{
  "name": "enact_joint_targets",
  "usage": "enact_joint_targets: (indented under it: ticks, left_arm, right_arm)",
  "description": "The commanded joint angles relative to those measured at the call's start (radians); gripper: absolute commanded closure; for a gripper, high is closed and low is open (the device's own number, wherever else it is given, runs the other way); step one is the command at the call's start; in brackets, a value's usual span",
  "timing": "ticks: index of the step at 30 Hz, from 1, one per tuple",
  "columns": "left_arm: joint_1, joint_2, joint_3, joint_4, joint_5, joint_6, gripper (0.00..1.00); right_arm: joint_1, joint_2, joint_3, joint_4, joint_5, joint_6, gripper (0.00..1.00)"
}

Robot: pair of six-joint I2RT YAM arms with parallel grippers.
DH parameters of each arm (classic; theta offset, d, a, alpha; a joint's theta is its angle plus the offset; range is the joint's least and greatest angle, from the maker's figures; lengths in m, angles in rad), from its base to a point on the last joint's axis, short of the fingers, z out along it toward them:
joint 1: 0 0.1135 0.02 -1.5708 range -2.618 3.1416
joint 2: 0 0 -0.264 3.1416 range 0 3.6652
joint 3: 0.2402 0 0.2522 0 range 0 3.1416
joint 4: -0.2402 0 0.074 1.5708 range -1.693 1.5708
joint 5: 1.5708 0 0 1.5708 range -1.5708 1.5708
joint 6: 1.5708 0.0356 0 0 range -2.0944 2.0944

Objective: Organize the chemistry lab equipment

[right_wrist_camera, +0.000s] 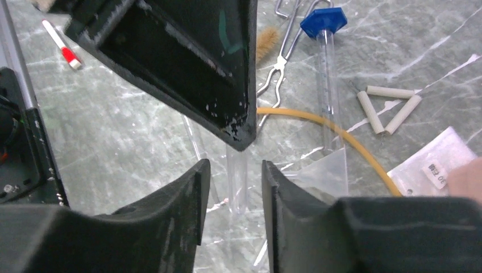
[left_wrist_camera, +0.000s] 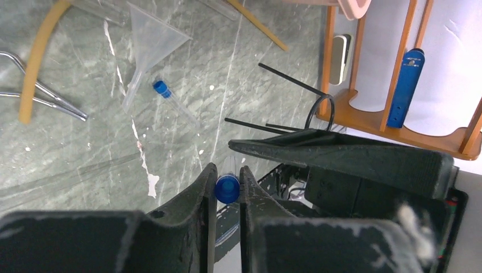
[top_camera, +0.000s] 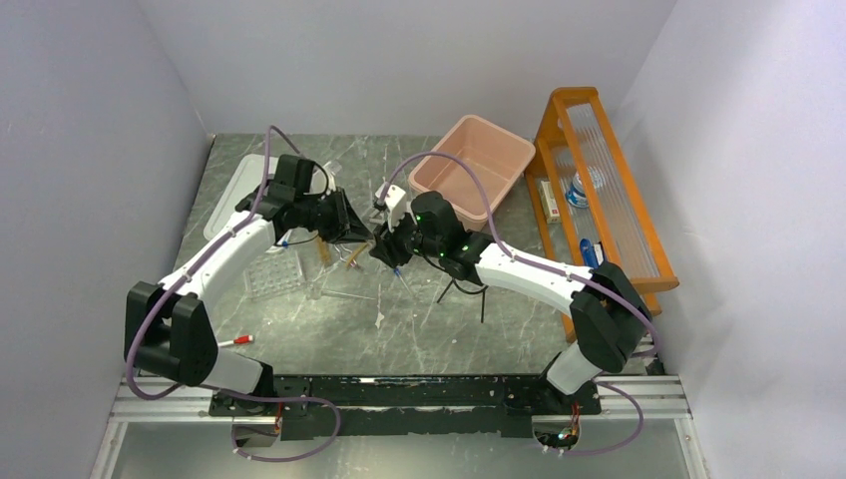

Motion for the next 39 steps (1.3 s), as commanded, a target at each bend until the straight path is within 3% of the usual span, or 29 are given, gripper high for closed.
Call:
enact_joint_targets:
  ticks: [1, 4, 10, 15, 20, 26, 39]
  left_arm:
    - [-0.005, -0.047, 0.055, -0.023, -0.088, 0.061, 0.95]
    - [-0.005, -0.093, 0.055, -0.069, -0.285, 0.122, 0.95]
    - [-0.005, -0.245, -0.044, -0.155, -0.725, 0.136, 0.95]
    - [-0.012, -0.31, -0.103, -0.213, -0.908, 0.094, 0.95]
    - [-0.046, -0.359, -0.187, -0.152, -1.109, 0.083, 0.95]
    - [-0.055, -0.358, -0.267, -0.047, -1.198, 0.033, 0.95]
    - [-0.04, -0.244, -0.31, 0.126, -1.137, 0.132, 0.95]
  right_arm:
    - [0.001, 0.007, 0.02, 0.005, 0.017, 0.03, 0.49]
    - [-0.001, -0.002, 0.016, 0.006, 0.028, 0.061, 0.39]
    - [-0.001, -0.012, -0.016, 0.015, 0.051, 0.1, 0.38]
    - [-0.001, 0.0, -0.029, 0.024, 0.059, 0.131, 0.38]
    - [-0.001, 0.03, -0.005, 0.007, 0.069, 0.146, 0.39]
    - [-0.001, 0.057, 0.016, 0.001, 0.064, 0.157, 0.39]
    - [-0.001, 0.096, 0.058, -0.043, 0.039, 0.145, 0.4]
